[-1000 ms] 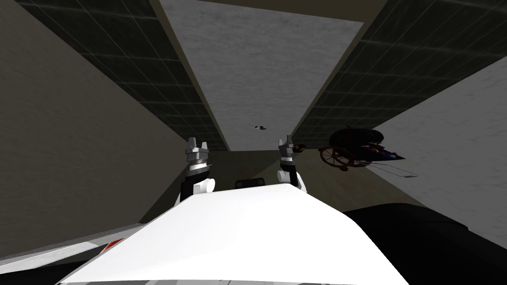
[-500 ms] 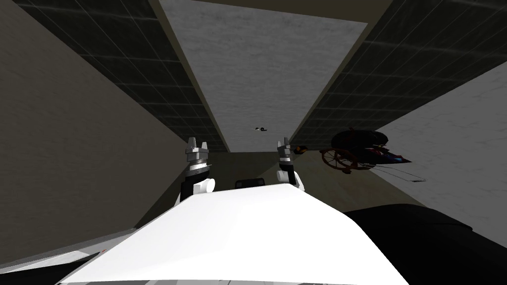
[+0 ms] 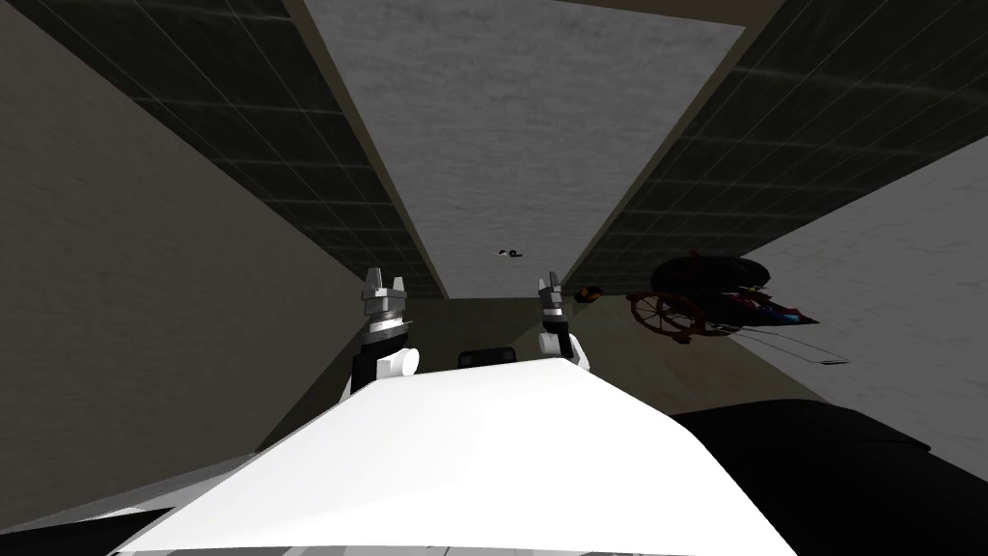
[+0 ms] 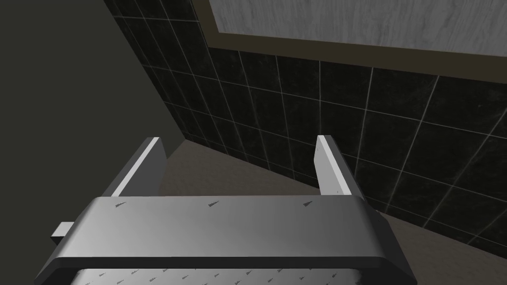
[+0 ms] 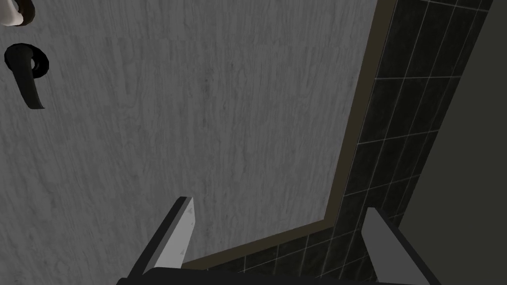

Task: Pull the door open

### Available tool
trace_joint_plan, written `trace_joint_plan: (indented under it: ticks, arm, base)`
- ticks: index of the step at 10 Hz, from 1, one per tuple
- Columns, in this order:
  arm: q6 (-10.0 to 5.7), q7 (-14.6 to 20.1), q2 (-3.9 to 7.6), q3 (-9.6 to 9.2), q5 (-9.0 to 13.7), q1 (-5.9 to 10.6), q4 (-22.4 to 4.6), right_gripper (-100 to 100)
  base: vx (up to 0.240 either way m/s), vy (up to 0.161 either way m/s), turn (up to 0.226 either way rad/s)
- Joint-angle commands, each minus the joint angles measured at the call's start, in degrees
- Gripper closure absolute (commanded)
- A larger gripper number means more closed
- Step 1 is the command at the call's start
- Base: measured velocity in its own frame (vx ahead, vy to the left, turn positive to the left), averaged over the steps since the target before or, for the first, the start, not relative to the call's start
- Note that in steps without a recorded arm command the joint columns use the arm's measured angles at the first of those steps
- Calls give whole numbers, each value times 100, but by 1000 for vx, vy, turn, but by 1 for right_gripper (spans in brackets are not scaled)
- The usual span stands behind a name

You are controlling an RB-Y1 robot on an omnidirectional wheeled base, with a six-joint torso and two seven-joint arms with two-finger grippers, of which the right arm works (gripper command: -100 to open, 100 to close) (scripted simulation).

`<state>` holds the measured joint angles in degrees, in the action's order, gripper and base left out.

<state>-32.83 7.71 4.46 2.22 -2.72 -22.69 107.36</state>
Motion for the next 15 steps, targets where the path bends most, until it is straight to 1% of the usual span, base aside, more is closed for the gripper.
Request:
trace_joint_plan:
  ticks: [1,3,9,11,15]
  arm:
    - [-63,45,55,44,-6,101,-257,-100]
    - [-148,94,112,88,-22,216,-567,-100]
    - [-414,249,286,224,-72,577,-1658,-100]
    - [-507,303,343,271,-90,702,-1975,-100]
    - [-693,412,456,366,-125,955,-2722,-100]
  base:
    - [68,-4,13]
    - [92,0,15]
    - [103,3,15]
    - [93,-2,16]
    - [99,10,16]
